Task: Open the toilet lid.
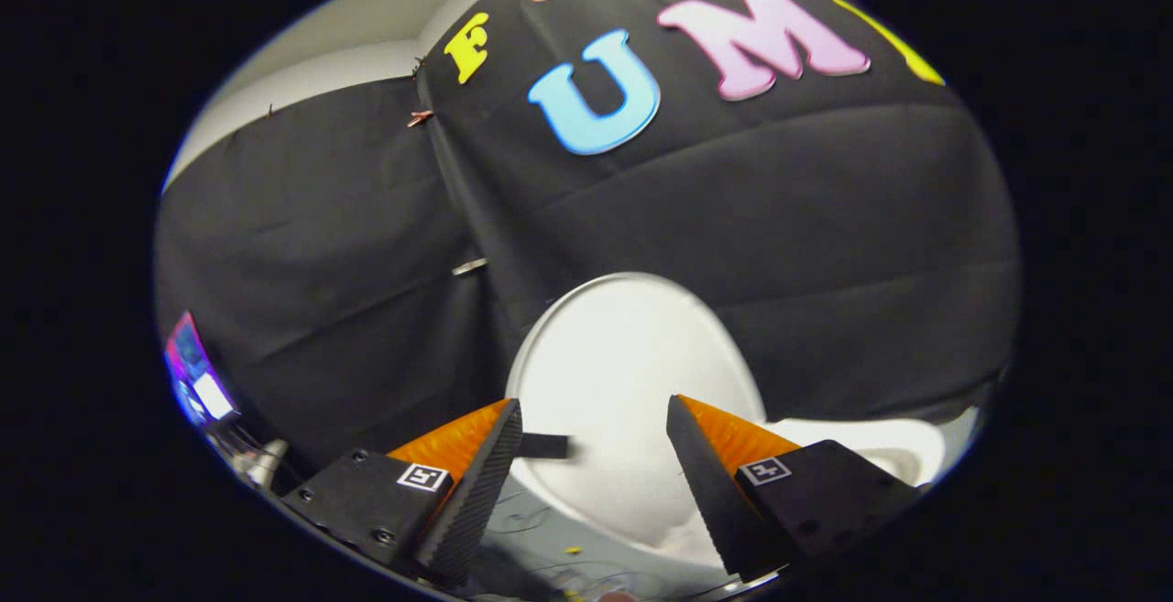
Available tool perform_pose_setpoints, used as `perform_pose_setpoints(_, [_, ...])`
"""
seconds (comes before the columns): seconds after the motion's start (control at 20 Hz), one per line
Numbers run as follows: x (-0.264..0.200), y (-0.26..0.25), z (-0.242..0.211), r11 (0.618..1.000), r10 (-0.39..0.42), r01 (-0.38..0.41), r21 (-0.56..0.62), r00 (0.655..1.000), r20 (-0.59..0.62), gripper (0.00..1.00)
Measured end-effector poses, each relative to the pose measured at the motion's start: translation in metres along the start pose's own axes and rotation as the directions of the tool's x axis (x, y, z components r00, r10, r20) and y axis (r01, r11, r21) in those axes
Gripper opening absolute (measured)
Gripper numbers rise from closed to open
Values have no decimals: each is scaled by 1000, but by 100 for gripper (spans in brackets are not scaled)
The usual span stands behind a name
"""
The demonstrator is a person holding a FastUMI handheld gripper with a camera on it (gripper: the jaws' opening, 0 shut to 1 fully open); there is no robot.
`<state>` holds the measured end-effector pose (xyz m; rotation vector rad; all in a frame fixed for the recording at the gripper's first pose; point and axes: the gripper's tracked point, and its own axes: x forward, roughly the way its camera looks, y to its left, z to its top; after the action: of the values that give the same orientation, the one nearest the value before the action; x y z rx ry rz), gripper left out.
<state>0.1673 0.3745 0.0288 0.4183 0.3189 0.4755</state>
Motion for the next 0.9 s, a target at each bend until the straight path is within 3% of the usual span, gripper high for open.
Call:
perform_pose_setpoints(0.15, [-50, -87, 44, 963, -199, 230, -139, 958, 209, 99])
perform_pose_setpoints(0.3, [-117, -138, 68, 888, -275, 379, -262, 892, 358, 99])
perform_pose_setpoints(0.5, [-202, -180, 70, 822, -344, 489, -291, 835, 430, 99])
perform_pose_setpoints(0.9, [-296, -252, 43, 783, -489, 604, -148, 746, 452, 99])
